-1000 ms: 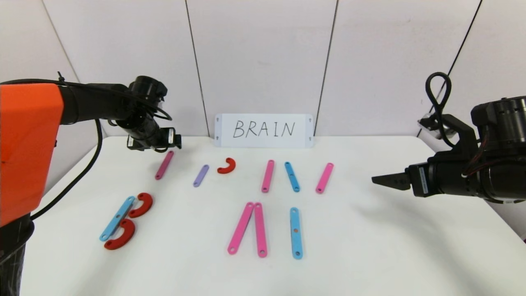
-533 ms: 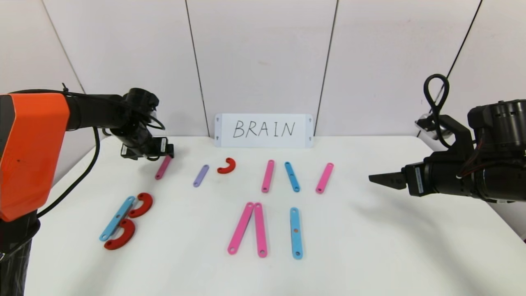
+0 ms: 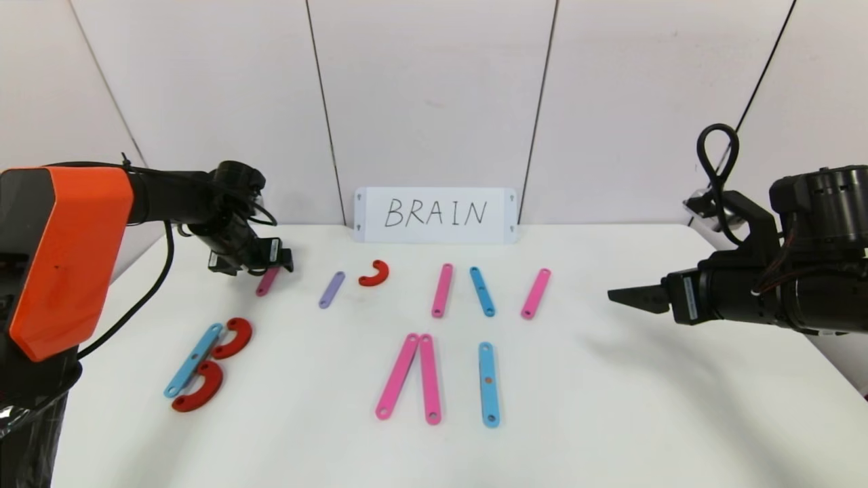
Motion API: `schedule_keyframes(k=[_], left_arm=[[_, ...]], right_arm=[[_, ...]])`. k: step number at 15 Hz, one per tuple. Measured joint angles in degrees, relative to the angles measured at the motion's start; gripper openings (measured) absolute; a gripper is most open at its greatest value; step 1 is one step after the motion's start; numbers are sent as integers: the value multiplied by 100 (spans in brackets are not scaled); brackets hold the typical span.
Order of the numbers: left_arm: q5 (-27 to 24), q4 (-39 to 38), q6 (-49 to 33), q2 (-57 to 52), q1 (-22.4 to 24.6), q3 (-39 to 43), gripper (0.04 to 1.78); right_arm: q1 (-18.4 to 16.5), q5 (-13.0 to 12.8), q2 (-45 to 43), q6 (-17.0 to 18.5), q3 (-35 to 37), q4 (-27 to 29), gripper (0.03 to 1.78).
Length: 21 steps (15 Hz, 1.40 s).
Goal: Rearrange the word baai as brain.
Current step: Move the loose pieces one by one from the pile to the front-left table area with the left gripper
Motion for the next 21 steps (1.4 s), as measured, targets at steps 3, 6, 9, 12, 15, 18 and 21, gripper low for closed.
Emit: schedule_keyframes(k=[3,6,9,12,15,18,21], left_arm=[[-72,-135,20,79,27,-11,167],[-74,-229,15,127,33,-11,138],[-77,-233,11,151,33,-11,86],[-72,-246,9,182,38,-16,39],[-78,-233,4,182,35,-16,27],[-85,-61,-107,69,5,22,27],[-91,316,-421,-301,-144,135,27]], right_arm=[[0,0,7,0,0,-2,174],[0,-2,9,-7,4,0,174],[5,-7,16,-16,22,-2,174],[28,-7,18,-24,37,-2,174],[39,-9,18,-27,41,-2,174],[44,-7,30,-27,44,-2,174],[48,-5,55,-24,44,-2,174]])
